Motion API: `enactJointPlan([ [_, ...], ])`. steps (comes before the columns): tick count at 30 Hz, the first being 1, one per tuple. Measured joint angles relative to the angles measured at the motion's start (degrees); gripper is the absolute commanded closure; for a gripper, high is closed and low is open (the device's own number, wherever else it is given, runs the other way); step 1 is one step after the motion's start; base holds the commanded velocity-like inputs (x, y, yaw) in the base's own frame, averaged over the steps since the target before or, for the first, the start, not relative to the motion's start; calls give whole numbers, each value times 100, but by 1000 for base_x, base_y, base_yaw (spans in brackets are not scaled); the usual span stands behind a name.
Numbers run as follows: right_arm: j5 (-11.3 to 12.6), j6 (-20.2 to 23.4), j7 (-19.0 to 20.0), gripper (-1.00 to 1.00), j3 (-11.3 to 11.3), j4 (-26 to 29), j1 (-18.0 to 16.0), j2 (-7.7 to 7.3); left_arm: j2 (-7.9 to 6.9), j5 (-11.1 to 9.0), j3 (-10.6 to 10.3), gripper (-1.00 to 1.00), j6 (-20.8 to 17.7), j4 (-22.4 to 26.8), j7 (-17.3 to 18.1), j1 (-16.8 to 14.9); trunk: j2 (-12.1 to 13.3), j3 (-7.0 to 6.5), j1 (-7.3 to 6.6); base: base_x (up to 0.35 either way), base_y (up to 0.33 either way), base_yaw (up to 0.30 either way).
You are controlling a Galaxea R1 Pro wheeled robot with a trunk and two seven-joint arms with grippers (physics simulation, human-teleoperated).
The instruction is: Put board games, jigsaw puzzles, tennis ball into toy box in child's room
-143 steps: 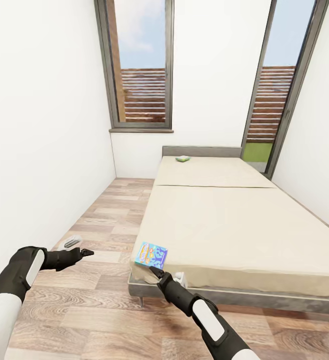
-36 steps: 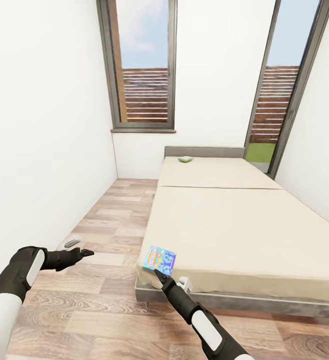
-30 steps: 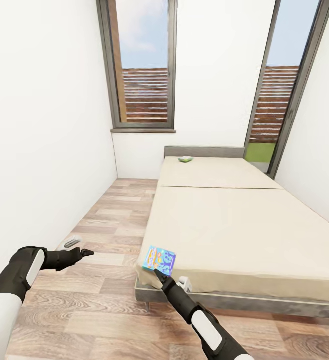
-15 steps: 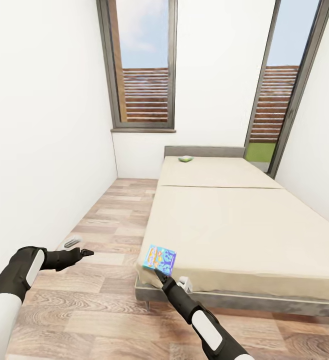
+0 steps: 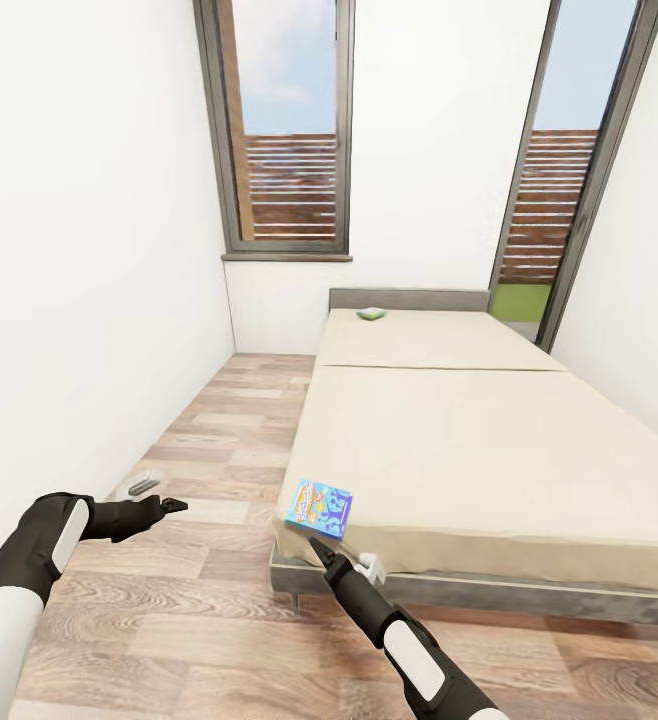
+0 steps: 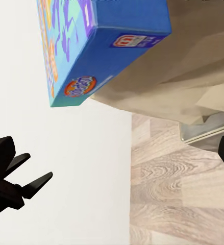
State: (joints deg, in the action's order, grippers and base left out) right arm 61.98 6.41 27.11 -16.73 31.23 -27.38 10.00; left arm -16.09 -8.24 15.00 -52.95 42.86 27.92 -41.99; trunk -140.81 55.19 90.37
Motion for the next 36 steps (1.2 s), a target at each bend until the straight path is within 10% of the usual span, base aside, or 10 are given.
enactJointPlan([
  [36, 7, -5, 9, -100, -1, 0, 0, 0, 17, 16, -14, -100, 4, 0, -10, 0, -161, 72, 87, 17, 9, 0],
])
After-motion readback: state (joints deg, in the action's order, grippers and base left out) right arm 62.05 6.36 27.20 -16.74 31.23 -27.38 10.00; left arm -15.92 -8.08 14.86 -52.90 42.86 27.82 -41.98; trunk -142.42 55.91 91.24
